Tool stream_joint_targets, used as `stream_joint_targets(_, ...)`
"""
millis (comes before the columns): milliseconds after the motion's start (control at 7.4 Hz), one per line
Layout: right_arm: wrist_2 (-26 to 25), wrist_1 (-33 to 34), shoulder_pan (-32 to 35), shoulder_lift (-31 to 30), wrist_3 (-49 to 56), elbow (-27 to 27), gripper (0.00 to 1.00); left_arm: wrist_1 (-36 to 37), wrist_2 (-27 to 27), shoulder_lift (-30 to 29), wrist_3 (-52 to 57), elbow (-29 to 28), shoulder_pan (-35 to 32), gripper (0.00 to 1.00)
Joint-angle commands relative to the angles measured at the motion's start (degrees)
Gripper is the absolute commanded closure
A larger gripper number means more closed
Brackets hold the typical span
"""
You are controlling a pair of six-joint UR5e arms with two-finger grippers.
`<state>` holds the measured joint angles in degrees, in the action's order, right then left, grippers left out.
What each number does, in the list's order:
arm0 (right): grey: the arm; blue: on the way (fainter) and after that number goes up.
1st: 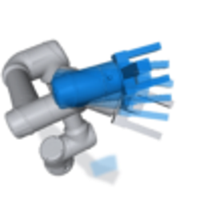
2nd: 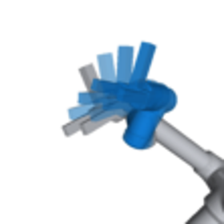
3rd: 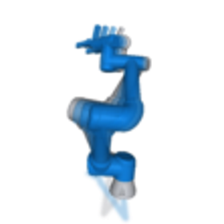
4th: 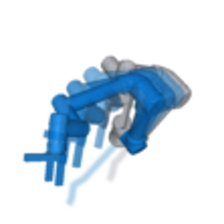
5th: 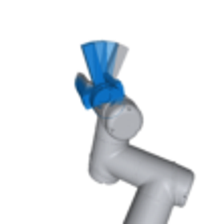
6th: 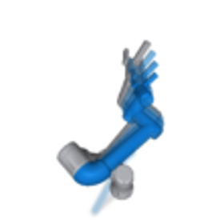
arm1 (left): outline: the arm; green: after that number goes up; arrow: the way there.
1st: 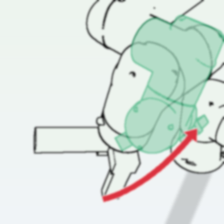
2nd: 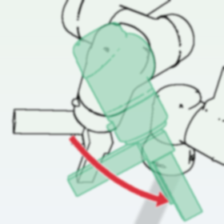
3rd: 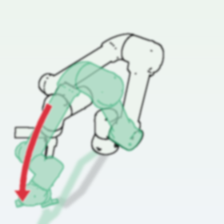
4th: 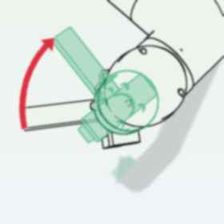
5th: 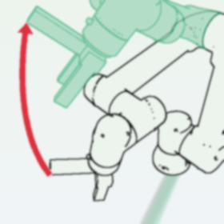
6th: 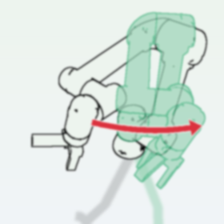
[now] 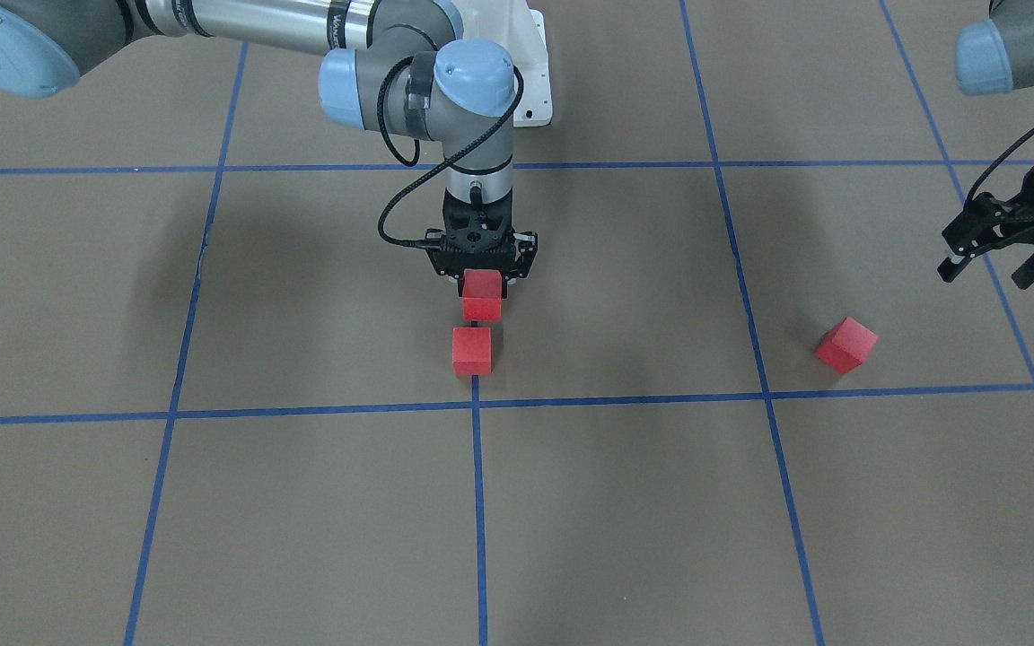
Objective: Form red blocks into L shape at center
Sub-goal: 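Lower the red cube beside the center cube, nearer the robot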
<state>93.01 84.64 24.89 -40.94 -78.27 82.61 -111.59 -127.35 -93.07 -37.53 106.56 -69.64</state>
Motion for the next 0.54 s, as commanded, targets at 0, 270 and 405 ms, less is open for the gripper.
stream_joint_targets(0, -0.02, -3.70, 0.69, 0.16, -0.57, -2.80, 1.00, 0.05, 0.00, -0.09, 0.00, -0.04, 0.03, 0.01)
stream_joint_targets(270, 0.06, -3.61, 1.12, -0.10, 0.22, -2.80, 1.00, 0.05, 0.00, -0.18, -0.09, -0.04, 0.03, 0.01)
stream_joint_targets(405, 0.07, -3.61, 1.22, -0.28, 0.48, -2.80, 1.00, 0.05, 0.00, -0.18, -0.09, -0.04, 0.03, 0.01)
